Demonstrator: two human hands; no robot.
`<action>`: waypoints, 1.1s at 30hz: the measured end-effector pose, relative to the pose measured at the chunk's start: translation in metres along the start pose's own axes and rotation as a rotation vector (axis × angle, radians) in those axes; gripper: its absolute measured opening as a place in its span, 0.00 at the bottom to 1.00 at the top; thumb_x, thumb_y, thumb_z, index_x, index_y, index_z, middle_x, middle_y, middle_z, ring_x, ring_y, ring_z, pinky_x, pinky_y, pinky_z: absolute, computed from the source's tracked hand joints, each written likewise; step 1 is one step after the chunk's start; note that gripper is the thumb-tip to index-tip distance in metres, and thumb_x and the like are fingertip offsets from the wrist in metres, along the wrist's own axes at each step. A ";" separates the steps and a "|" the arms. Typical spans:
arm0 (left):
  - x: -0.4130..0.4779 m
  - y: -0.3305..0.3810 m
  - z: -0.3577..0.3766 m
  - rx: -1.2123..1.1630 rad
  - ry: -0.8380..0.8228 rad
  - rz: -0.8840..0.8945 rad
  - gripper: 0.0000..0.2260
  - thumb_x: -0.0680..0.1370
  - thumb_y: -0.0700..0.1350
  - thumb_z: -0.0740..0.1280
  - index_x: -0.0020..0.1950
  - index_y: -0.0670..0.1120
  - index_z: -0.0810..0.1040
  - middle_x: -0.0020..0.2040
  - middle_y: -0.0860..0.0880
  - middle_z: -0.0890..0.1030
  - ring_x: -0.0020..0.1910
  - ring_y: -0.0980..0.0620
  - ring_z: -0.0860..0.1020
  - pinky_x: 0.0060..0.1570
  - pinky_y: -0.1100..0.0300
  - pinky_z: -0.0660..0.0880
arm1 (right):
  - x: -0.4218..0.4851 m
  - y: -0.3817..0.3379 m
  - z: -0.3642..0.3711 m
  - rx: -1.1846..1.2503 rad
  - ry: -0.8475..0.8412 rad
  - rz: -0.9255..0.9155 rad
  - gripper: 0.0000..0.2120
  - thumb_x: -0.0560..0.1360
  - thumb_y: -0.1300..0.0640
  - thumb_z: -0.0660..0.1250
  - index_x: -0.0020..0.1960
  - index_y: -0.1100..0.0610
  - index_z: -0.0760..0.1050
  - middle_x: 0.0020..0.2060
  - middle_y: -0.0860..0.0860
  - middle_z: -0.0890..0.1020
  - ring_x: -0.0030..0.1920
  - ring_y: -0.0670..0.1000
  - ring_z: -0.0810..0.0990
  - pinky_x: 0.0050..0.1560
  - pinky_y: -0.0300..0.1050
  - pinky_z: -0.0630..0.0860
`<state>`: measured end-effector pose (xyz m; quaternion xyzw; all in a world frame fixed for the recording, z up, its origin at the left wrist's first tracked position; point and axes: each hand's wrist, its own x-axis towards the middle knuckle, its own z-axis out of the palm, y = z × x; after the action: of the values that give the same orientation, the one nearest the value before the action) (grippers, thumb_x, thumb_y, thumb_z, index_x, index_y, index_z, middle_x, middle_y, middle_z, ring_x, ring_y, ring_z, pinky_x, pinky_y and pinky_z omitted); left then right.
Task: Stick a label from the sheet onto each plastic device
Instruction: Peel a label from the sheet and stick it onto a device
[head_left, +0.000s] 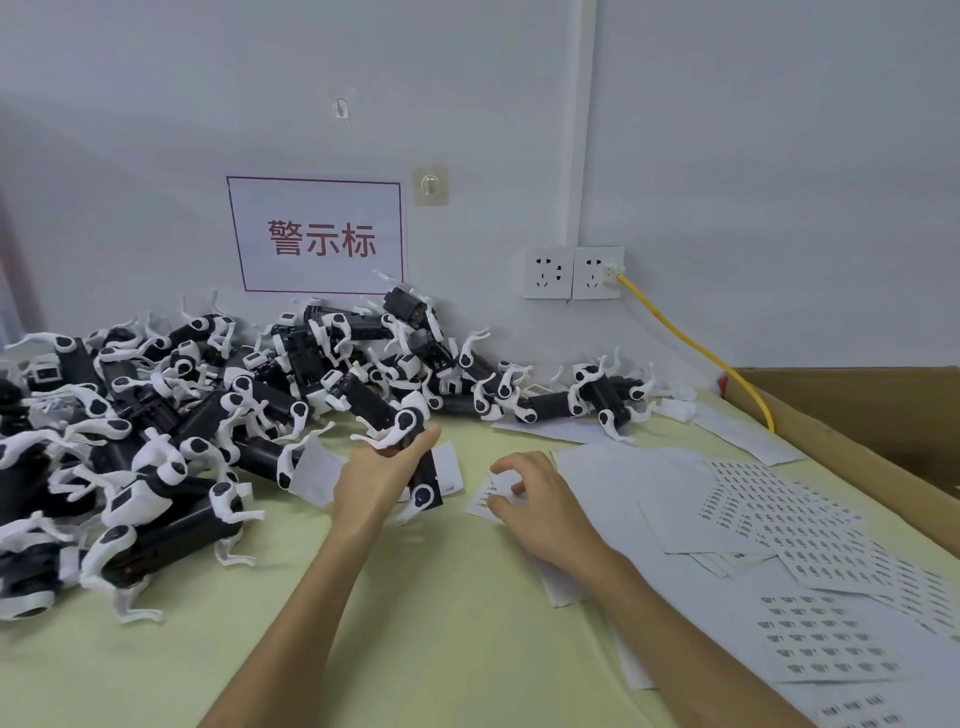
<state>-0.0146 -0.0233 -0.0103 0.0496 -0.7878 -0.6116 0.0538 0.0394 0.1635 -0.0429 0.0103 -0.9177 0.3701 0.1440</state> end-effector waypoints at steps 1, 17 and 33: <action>0.002 0.000 -0.001 -0.009 0.003 -0.008 0.23 0.67 0.68 0.75 0.47 0.50 0.83 0.44 0.53 0.83 0.53 0.46 0.79 0.64 0.48 0.73 | 0.000 0.000 0.000 0.000 -0.001 -0.002 0.16 0.77 0.54 0.68 0.64 0.49 0.74 0.62 0.44 0.71 0.55 0.48 0.77 0.62 0.46 0.72; 0.009 -0.001 -0.015 -0.042 0.028 -0.007 0.19 0.71 0.60 0.77 0.41 0.45 0.79 0.36 0.50 0.78 0.35 0.54 0.74 0.39 0.57 0.70 | 0.000 0.000 0.000 0.014 -0.021 -0.001 0.14 0.78 0.53 0.67 0.63 0.48 0.74 0.60 0.42 0.70 0.52 0.45 0.78 0.60 0.44 0.73; 0.002 0.010 -0.023 -0.597 -0.293 -0.149 0.21 0.74 0.57 0.75 0.61 0.47 0.80 0.53 0.41 0.87 0.56 0.42 0.85 0.67 0.45 0.75 | 0.009 -0.001 -0.023 0.425 0.131 0.024 0.45 0.71 0.68 0.73 0.79 0.45 0.55 0.71 0.40 0.67 0.64 0.45 0.73 0.50 0.32 0.71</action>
<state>-0.0135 -0.0436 0.0055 0.0006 -0.5676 -0.8181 -0.0924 0.0371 0.1792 -0.0244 0.0053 -0.8079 0.5566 0.1934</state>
